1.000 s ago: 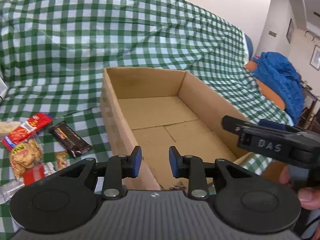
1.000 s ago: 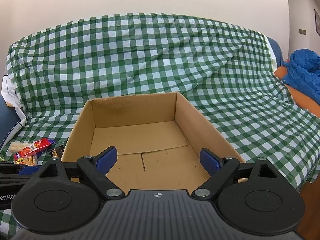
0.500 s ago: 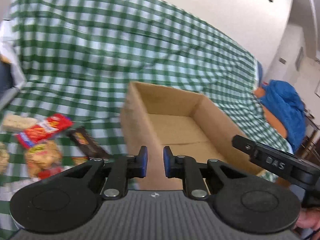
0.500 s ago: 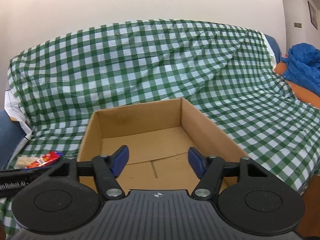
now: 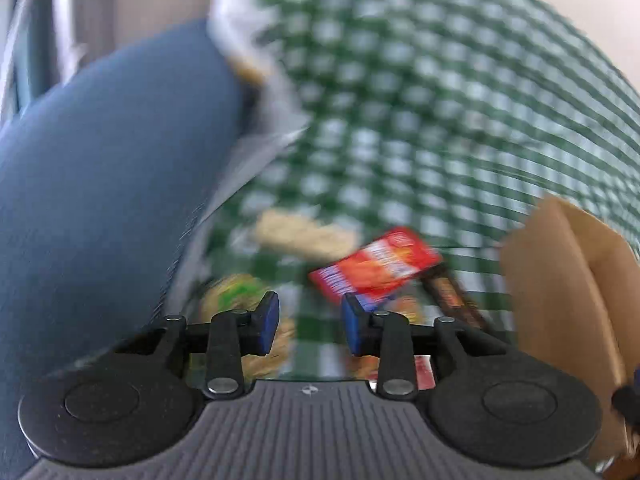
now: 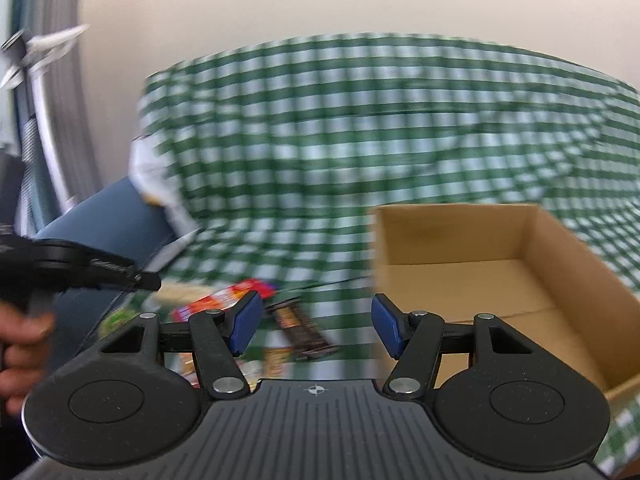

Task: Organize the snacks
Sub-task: 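Grasp the round peanut bag with the left tool while the right tool grasps the red packet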

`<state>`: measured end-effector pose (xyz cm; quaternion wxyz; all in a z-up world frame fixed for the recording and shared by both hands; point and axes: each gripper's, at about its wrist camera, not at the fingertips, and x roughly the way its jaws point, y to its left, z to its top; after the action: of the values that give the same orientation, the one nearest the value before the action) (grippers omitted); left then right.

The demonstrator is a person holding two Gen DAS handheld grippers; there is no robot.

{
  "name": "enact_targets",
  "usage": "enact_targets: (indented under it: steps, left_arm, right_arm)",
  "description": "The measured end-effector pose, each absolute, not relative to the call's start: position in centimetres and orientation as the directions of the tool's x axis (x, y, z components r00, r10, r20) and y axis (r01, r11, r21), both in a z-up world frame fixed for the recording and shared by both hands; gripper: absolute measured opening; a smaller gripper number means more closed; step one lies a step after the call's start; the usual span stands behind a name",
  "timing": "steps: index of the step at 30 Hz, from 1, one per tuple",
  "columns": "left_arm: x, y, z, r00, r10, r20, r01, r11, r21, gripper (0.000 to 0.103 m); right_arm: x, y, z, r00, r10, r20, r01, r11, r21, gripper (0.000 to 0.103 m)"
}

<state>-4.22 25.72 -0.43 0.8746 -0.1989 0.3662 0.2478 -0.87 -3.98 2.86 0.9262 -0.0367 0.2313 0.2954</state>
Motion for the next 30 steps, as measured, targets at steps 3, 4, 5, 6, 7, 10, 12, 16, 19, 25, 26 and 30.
enact_targets:
  steps: [3,4,5,6,7,10,12,16,19,25,26,30]
  left_arm:
    - [-4.8,27.9,-1.4,0.574,0.309,-0.759,-0.629,0.759,-0.167,0.053]
    - [-4.9,28.1,-1.7,0.559,0.311,-0.768,-0.64,0.751,-0.163,0.055]
    - [-5.0,28.2,-2.1,0.544,0.314,-0.778,-0.65,0.744,-0.154,0.057]
    - [-4.9,28.5,-2.6,0.533,0.319,-0.783,-0.653,0.744,-0.142,0.064]
    - [-4.7,28.6,-2.9,0.527,0.32,-0.787,-0.65,0.749,-0.131,0.065]
    - [-4.1,27.9,-4.3,0.504,0.321,-0.802,-0.621,0.78,-0.078,0.074]
    - [-3.3,27.3,-5.3,0.471,0.318,-0.823,-0.598,0.801,-0.033,0.081]
    - [-2.2,26.4,-6.7,0.44,0.332,-0.835,-0.584,0.812,0.016,0.085]
    - [-1.8,26.4,-7.3,0.426,0.341,-0.838,-0.579,0.815,0.038,0.086]
    - [-1.4,25.7,-8.0,0.409,0.361,-0.838,-0.562,0.823,0.081,0.089]
    - [-1.4,25.7,-8.0,0.406,0.363,-0.839,-0.561,0.823,0.084,0.089]
    - [-1.4,26.0,-7.9,0.416,0.362,-0.834,-0.581,0.812,0.063,0.081]
  right_arm:
    - [-1.2,-1.2,2.0,0.676,0.561,-0.479,-0.616,0.786,0.051,0.063]
    - [-1.3,-0.4,1.5,0.665,0.565,-0.489,-0.628,0.777,0.044,0.063]
    - [-1.4,0.6,0.8,0.653,0.564,-0.505,-0.638,0.769,0.034,0.064]
    - [-1.4,1.6,0.2,0.641,0.558,-0.527,-0.644,0.765,0.026,0.064]
    - [-1.4,2.3,-0.4,0.627,0.555,-0.546,-0.648,0.761,0.029,0.064]
    - [-1.1,4.4,-2.5,0.593,0.542,-0.595,-0.668,0.744,0.012,0.07]
    - [-0.6,5.1,-3.8,0.566,0.516,-0.643,-0.663,0.748,0.017,0.071]
    - [0.1,6.3,-5.5,0.539,0.473,-0.697,-0.647,0.762,0.017,0.075]
    - [0.2,7.2,-6.2,0.542,0.473,-0.694,-0.658,0.753,-0.001,0.078]
    - [0.7,8.0,-7.7,0.532,0.449,-0.718,-0.669,0.743,-0.03,0.079]
    - [0.9,8.2,-8.1,0.536,0.441,-0.72,-0.667,0.744,-0.041,0.078]
    - [1.1,8.1,-8.7,0.528,0.425,-0.735,-0.668,0.742,-0.051,0.058]
